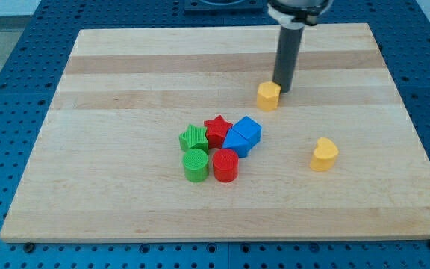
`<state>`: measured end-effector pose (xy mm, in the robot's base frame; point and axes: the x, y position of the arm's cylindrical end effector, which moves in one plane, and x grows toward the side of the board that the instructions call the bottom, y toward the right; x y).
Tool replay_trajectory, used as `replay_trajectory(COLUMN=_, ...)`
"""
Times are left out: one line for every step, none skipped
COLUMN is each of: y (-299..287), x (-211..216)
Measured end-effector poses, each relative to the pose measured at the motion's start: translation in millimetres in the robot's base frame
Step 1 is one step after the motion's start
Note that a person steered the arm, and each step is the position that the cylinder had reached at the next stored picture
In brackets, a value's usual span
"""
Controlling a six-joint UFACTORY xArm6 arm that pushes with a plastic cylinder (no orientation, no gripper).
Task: Place your arm at the bottom right of the heart
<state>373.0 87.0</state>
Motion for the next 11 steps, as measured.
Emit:
replay_trajectory(y=-24.9, x=26.5)
replay_trajectory(y=-43.8, x=50.3)
replay_trajectory(y=-59.7, x=68.6)
replay_trajectory(y=-61.8, x=74.6)
replay_trajectory(y=-16.0, x=38.4)
replay_trajectory(y=45.4, x=31.6)
replay_trajectory(y=87.4, x=68.2)
replay_trajectory(y=98.6, x=151.2)
replay_trajectory(y=100.6, x=176.5)
replay_trajectory(y=77.3, x=181.3)
replay_trajectory(y=57.8, x=171.7)
